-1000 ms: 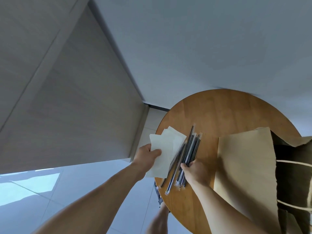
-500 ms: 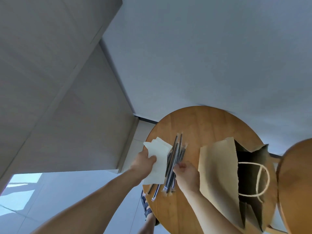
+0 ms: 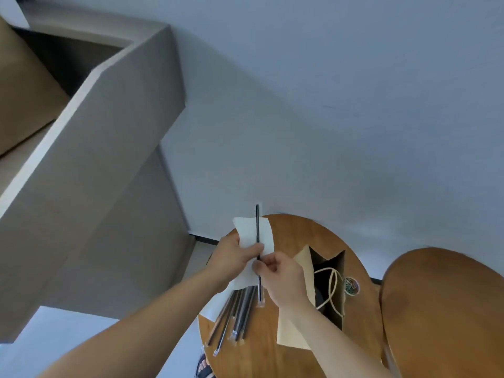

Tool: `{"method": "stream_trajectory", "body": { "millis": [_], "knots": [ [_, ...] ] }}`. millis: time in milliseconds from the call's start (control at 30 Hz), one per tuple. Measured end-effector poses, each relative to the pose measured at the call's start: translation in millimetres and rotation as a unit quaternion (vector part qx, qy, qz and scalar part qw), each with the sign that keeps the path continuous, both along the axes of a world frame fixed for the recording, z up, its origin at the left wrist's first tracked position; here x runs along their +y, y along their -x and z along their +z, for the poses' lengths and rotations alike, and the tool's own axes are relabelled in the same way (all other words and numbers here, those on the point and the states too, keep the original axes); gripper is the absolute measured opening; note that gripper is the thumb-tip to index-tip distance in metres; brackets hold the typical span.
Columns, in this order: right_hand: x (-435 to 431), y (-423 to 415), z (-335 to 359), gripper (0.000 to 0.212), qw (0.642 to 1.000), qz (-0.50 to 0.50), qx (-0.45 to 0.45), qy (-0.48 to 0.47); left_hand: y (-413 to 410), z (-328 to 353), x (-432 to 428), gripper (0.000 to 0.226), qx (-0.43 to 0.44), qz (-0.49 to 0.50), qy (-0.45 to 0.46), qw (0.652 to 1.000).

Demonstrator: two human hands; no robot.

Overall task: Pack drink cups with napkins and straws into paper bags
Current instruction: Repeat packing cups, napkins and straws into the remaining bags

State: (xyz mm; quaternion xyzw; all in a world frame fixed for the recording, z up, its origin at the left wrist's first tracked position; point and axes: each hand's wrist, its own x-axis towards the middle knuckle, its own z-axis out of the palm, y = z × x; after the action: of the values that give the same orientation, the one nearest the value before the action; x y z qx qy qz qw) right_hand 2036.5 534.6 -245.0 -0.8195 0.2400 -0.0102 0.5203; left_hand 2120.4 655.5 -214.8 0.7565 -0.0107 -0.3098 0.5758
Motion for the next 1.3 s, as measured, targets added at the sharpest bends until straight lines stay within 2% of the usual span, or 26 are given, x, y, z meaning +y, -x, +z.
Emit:
{"method": "stream_trajectory", "body": {
  "millis": [100, 167, 233, 300, 367, 433, 633, 700, 767, 833, 900, 967, 1033, 1133, 1200, 1300],
  "knots": [
    [-12.3, 5.0, 21.2, 0.012, 0.999, 0.007, -0.012, 0.036, 0.7, 12.0, -12.1, 0.01, -0.018, 0.009, 0.013, 1.0],
    [-23.8, 8.5, 34.6, 0.019, 0.997, -0.028, -0.036, 0.059, -1.8, 22.2, -21.3, 0.011, -0.018, 0.015, 0.028, 0.999],
    [-39.4, 8.8, 47.5, 0.042, 0.995, -0.066, -0.058, 0.045, -4.7, 33.3, -31.0, 0.015, 0.0, 0.007, 0.053, 0.999],
    [-55.5, 9.1, 61.1, 0.049, 0.997, -0.06, -0.05, -0.012, -4.6, 44.4, -41.0, 0.017, 0.02, -0.035, 0.084, 0.996],
    [-71.8, 13.6, 68.6, 0.036, 0.993, -0.03, -0.052, -0.103, -1.1, 54.8, -53.0, 0.019, 0.036, -0.083, 0.111, 0.99],
    [-86.3, 21.2, 73.6, 0.021, 0.987, -0.018, -0.066, -0.147, 3.7, 62.4, -65.7, 0.02, 0.039, -0.12, 0.13, 0.983],
    [-121.5, 34.7, 81.6, 0.011, 0.992, -0.032, -0.08, -0.098, 11.9, 64.5, -100.4, 0.03, -0.012, -0.155, 0.133, 0.979],
    [-137.6, 35.3, 86.6, 0.006, 0.99, -0.083, -0.093, -0.067, 11.7, 56.6, -105.5, 0.034, -0.045, -0.158, 0.091, 0.982],
    [-157.5, 33.2, 91.1, 0.006, 0.978, -0.171, -0.107, -0.045, 11.6, 40.1, -101.4, 0.044, -0.088, -0.187, -0.005, 0.978],
    [-174.6, 28.4, 93.2, 0.012, 0.96, -0.245, -0.13, -0.034, 16.2, 17.0, -91.7, 0.062, -0.102, -0.288, -0.111, 0.946],
    [-181.8, 19.7, 89.1, 0.023, 0.953, -0.269, -0.14, -0.022, 28.2, -5.9, -84.9, 0.082, -0.083, -0.391, -0.191, 0.896],
    [-179.4, 8.8, 78.1, 0.021, 0.956, -0.264, -0.125, -0.015, 45.0, -23.8, -85.7, 0.097, -0.087, -0.428, -0.257, 0.862],
    [-172.7, -2.4, 63.1, 0.011, 0.964, -0.249, -0.092, -0.014, 61.1, -35.2, -91.8, 0.102, -0.097, -0.414, -0.313, 0.85],
    [-160.4, -14.9, 37.7, 0.005, 0.975, -0.218, -0.038, -0.009, 75.9, -41.5, -98.4, 0.079, -0.112, -0.376, -0.348, 0.852],
    [-150.9, -17.9, 22.7, 0.004, 0.979, -0.203, -0.002, -0.013, 77.2, -41.3, -98.5, 0.054, -0.093, -0.345, -0.323, 0.876],
    [-135.5, -15.3, 4.8, 0.012, 0.982, -0.182, 0.051, -0.028, 72.9, -45.9, -91.0, 0.039, -0.022, -0.267, -0.268, 0.925]
  ]
}}
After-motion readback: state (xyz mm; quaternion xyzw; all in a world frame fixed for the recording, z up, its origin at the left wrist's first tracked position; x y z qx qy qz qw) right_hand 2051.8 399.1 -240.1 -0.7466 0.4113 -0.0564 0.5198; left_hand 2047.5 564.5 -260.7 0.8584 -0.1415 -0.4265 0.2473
